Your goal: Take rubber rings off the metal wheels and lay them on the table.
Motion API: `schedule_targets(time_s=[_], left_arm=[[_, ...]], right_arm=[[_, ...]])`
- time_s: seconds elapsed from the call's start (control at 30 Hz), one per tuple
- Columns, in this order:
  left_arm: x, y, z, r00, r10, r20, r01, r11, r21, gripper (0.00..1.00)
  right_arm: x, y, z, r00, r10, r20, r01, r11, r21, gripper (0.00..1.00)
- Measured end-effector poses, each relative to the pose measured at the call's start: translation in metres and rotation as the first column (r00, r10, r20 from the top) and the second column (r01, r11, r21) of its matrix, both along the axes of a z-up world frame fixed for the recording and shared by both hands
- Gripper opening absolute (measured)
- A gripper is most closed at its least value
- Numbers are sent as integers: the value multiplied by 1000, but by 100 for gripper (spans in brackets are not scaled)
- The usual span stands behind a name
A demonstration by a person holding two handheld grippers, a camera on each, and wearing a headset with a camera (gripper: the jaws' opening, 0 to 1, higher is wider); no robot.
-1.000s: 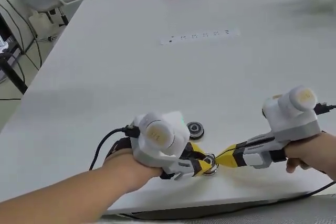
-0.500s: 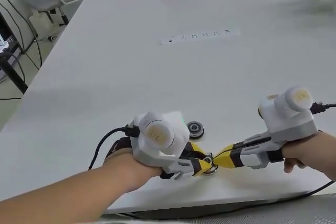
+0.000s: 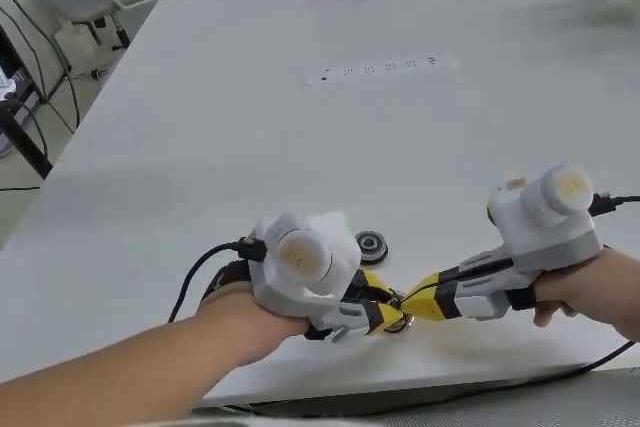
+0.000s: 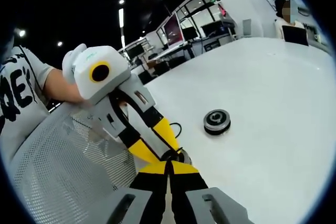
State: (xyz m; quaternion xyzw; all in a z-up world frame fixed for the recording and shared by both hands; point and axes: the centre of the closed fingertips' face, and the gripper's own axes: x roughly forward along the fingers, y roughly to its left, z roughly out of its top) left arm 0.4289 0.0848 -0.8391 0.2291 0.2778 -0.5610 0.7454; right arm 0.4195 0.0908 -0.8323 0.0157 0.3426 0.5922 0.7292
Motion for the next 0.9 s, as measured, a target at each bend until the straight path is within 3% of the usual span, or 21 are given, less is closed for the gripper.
schedule_targets(time_s=[0.37,0.57,0.77,0.9], left_arm=[[-2,0,1,1000,-17,-7,17,1000,5,9],[-7,1,2,999,-37,-19,37,999,7,15],[-9,4,11,999,-32,-27,32,999,-18,15],[-13,5,17,999,-39,-19,39,999,-31,22]], right_arm=[[1,-4,1,1000,-9,8,9,1000,-3,0],[2,-4,2,1000,-18,5,18,1000,1,0],[0,-3,5,1000,-18,6,18,1000,7,0],[0,-3,5,1000,-19,4,19,1000,9,0]])
